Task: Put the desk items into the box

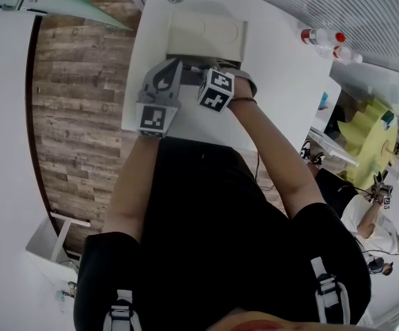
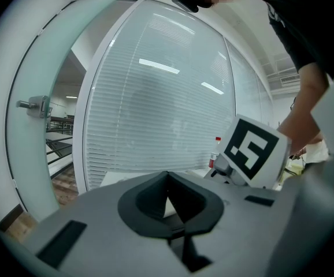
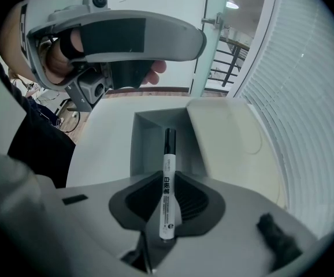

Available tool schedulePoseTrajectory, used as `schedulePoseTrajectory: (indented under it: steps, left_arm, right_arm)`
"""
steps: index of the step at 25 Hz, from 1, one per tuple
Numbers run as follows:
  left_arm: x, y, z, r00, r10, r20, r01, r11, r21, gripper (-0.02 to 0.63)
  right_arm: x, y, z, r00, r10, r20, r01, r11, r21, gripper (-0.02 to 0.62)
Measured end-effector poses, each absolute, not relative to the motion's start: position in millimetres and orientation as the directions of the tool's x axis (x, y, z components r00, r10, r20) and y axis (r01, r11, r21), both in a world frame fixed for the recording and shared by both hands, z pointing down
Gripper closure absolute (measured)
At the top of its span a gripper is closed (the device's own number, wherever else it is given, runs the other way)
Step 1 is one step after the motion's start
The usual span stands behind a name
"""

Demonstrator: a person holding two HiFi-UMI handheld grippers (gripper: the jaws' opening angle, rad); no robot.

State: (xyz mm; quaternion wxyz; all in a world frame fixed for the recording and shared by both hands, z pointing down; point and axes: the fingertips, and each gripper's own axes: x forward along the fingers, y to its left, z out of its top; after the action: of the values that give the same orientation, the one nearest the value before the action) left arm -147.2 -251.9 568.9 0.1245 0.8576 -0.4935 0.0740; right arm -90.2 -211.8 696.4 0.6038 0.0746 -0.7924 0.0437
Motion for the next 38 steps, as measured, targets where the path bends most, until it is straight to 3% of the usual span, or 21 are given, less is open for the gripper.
schedulePoseTrajectory:
  steps: [12, 33, 38]
  left_arm:
    - [-151, -251, 556, 0.497, -0.833, 0.245, -0.868, -0.481, 0.128, 0.604]
    - [-103, -195, 488, 0.595, -0.757, 0.269, -0.797, -0.598, 0.081, 0.603]
    - [-85, -176, 451, 0.642, -0.733, 0.226, -0.763, -0.64, 0.093, 0.603]
  right_arm:
    - [-89, -210, 682, -0.283, -0.069, 0.957, -0.187, 0.982, 0.015, 0.489]
    - [-43, -181, 543, -0.513, -0.281, 0.811, -0.432, 0.901, 0.039, 0.492]
    - [-34, -166, 505, -0.581, -0.337, 0.741, -0.475, 0.88, 0.027, 0.528]
